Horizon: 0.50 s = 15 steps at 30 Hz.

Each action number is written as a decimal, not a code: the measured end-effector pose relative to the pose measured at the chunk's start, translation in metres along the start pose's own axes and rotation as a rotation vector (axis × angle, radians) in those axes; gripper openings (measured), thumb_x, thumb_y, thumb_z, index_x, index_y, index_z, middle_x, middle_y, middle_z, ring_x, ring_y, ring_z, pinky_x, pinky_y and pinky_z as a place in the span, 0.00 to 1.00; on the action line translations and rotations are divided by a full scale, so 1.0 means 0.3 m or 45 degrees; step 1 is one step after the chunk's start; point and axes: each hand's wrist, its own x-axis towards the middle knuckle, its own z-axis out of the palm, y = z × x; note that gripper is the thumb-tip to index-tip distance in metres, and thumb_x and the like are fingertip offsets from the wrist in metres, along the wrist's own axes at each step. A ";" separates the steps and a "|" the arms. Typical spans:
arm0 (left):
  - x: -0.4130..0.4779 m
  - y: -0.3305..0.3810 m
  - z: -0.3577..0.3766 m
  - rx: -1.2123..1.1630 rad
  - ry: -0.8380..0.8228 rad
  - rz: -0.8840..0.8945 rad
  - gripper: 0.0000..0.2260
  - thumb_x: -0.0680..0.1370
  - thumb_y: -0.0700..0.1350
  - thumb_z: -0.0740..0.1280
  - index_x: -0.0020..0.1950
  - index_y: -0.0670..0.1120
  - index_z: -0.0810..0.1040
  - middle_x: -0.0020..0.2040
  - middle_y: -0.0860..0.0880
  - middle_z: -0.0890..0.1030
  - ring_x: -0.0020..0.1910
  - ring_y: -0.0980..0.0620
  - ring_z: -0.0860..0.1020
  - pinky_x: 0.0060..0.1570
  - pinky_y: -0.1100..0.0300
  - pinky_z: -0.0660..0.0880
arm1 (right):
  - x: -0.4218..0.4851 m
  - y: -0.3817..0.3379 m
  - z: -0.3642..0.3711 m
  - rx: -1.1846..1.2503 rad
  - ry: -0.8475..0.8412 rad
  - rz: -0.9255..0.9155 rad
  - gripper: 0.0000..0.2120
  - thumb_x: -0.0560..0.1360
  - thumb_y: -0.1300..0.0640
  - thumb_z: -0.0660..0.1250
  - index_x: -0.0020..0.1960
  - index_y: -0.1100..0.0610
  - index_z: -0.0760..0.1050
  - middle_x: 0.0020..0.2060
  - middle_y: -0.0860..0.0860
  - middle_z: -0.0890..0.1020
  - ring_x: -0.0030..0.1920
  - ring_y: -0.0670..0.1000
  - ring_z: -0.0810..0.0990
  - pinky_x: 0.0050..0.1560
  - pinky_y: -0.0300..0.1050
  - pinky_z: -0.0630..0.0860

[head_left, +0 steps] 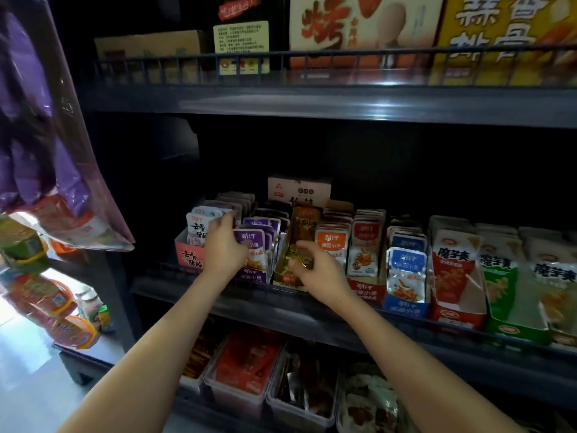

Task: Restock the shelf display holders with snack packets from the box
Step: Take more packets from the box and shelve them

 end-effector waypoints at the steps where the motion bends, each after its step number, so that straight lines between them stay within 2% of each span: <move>1: -0.012 0.011 -0.008 0.033 0.026 0.015 0.28 0.73 0.37 0.71 0.72 0.43 0.66 0.67 0.40 0.68 0.64 0.41 0.71 0.62 0.52 0.69 | -0.018 0.002 -0.014 0.014 0.001 0.010 0.22 0.78 0.53 0.65 0.71 0.54 0.67 0.66 0.50 0.74 0.66 0.50 0.72 0.65 0.46 0.69; 4: -0.074 0.054 -0.021 0.047 0.039 0.065 0.22 0.74 0.39 0.71 0.67 0.42 0.71 0.63 0.40 0.73 0.61 0.42 0.72 0.59 0.52 0.69 | -0.094 0.017 -0.056 0.071 0.019 0.050 0.20 0.77 0.53 0.65 0.69 0.54 0.69 0.64 0.49 0.76 0.64 0.49 0.73 0.64 0.44 0.70; 6: -0.149 0.095 -0.015 -0.021 -0.036 0.109 0.16 0.75 0.40 0.69 0.62 0.42 0.75 0.60 0.43 0.77 0.58 0.44 0.75 0.56 0.55 0.71 | -0.172 0.037 -0.094 0.099 0.030 0.098 0.18 0.77 0.53 0.66 0.66 0.53 0.72 0.60 0.48 0.78 0.60 0.48 0.75 0.60 0.41 0.72; 10: -0.380 0.181 0.058 -0.118 -0.394 0.236 0.07 0.76 0.40 0.68 0.53 0.45 0.79 0.48 0.51 0.80 0.48 0.53 0.78 0.48 0.64 0.72 | -0.401 0.127 -0.182 0.180 0.024 0.193 0.11 0.76 0.55 0.68 0.58 0.53 0.76 0.50 0.47 0.81 0.52 0.46 0.79 0.57 0.43 0.76; 12: -0.532 0.216 0.126 -0.199 -0.578 0.291 0.05 0.76 0.40 0.68 0.50 0.47 0.78 0.43 0.56 0.78 0.42 0.60 0.77 0.41 0.73 0.70 | -0.557 0.205 -0.225 0.167 0.014 0.267 0.09 0.76 0.56 0.68 0.55 0.51 0.77 0.48 0.46 0.81 0.50 0.44 0.79 0.53 0.38 0.76; 15: -0.772 0.233 0.269 -0.311 -0.795 0.306 0.05 0.76 0.39 0.68 0.49 0.48 0.79 0.42 0.56 0.79 0.40 0.61 0.77 0.41 0.74 0.70 | -0.805 0.350 -0.281 0.080 0.004 0.403 0.08 0.76 0.59 0.67 0.55 0.53 0.78 0.44 0.44 0.80 0.45 0.41 0.79 0.46 0.30 0.74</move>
